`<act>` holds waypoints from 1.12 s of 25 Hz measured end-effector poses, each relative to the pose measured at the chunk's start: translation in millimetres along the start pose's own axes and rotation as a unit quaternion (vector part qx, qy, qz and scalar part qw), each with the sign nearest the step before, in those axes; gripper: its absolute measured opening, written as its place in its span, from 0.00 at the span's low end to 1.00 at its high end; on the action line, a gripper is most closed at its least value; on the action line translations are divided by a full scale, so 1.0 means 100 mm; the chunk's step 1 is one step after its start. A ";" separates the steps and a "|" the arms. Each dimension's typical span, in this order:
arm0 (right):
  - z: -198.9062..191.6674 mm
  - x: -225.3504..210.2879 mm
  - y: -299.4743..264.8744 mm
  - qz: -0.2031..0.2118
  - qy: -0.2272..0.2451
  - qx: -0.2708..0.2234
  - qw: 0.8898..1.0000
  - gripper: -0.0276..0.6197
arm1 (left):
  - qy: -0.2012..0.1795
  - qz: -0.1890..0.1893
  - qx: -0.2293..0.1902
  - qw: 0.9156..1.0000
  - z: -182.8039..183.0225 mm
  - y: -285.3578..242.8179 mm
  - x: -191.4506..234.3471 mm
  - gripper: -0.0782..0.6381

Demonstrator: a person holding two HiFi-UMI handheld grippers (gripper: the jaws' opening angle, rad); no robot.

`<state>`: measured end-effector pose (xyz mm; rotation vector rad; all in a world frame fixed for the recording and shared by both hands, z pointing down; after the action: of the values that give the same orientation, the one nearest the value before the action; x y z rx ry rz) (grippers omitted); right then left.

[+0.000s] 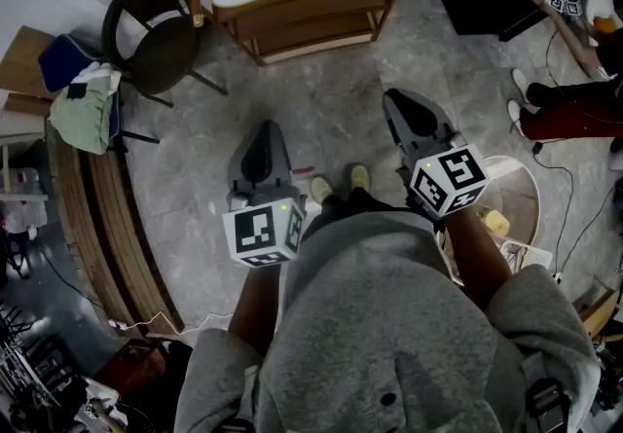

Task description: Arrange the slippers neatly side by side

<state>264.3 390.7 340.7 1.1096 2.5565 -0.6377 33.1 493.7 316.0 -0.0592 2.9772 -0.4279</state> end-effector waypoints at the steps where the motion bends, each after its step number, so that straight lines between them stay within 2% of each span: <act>1: 0.00 0.00 0.01 0.000 0.000 0.000 1.000 0.10 | 0.002 -0.001 0.001 1.000 0.00 0.01 0.00 0.13; 15: -0.03 0.08 -0.04 0.002 -0.041 -0.003 0.999 0.10 | 0.011 -0.011 0.002 1.000 0.01 0.01 0.16 0.13; 20: -0.11 0.20 -0.10 0.006 -0.022 0.006 1.000 0.09 | 0.012 -0.018 -0.001 1.000 -0.06 0.04 0.22 0.13; 28: -0.16 0.40 -0.22 0.018 -0.024 0.005 1.000 0.09 | 0.011 -0.018 -0.002 1.000 -0.15 0.11 0.43 0.13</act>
<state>220.1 409.6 343.9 1.1277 2.4899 -0.6620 -11.6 506.0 322.0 -0.1098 3.0032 -0.4297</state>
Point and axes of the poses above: the fingertips, and each gripper's own axes: y backward along the fingers, x to its left, z out of its top, the point moved 8 cm from there along y, backward along the fingers, and after that the axes turned 14 degrees about -y, right-handed, at the moved point
